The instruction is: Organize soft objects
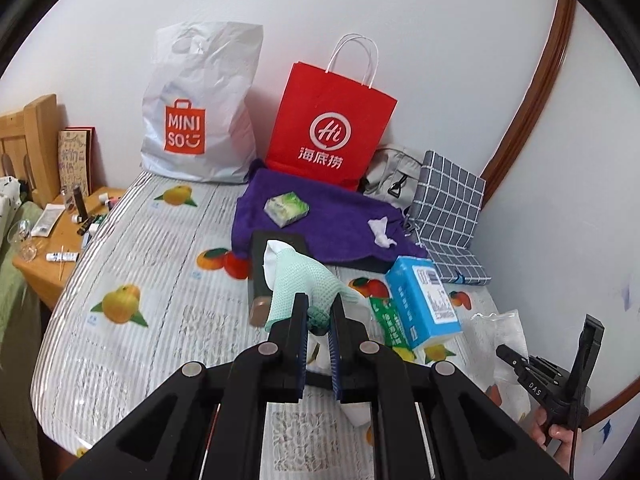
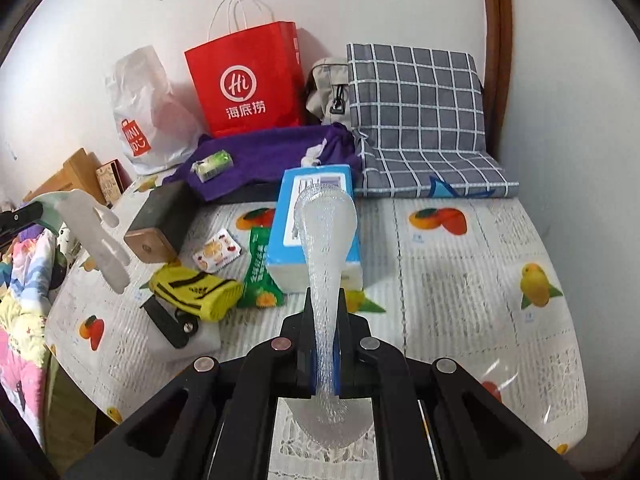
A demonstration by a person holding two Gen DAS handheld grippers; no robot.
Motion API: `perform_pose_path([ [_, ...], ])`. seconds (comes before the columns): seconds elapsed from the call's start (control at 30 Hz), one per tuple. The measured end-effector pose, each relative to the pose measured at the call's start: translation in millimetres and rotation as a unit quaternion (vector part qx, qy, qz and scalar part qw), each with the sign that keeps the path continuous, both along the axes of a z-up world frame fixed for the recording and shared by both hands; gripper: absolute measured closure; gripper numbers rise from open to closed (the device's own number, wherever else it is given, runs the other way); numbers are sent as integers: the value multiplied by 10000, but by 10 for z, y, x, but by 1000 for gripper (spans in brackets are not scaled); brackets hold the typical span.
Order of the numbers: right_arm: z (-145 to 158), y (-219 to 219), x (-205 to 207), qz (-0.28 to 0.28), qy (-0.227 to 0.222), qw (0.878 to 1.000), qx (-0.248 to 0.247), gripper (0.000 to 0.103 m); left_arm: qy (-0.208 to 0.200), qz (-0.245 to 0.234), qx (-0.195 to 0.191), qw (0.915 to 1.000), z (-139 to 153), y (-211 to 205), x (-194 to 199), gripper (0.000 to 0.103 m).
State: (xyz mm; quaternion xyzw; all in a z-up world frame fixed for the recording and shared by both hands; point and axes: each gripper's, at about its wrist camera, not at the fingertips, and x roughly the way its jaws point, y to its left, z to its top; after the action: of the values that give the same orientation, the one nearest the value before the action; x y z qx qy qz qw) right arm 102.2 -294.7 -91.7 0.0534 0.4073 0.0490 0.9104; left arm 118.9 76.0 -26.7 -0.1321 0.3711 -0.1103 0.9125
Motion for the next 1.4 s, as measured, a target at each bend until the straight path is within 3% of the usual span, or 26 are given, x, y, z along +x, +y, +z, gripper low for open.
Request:
perform_pose_path([
  [0.67, 351, 182, 933, 412, -318, 9986, 48, 98, -49, 104, 290, 9995, 225, -165, 734, 94],
  [1.4, 197, 371, 2165, 680, -26, 9968, 410, 98, -111, 177, 344, 9992, 309, -379, 1872, 94],
])
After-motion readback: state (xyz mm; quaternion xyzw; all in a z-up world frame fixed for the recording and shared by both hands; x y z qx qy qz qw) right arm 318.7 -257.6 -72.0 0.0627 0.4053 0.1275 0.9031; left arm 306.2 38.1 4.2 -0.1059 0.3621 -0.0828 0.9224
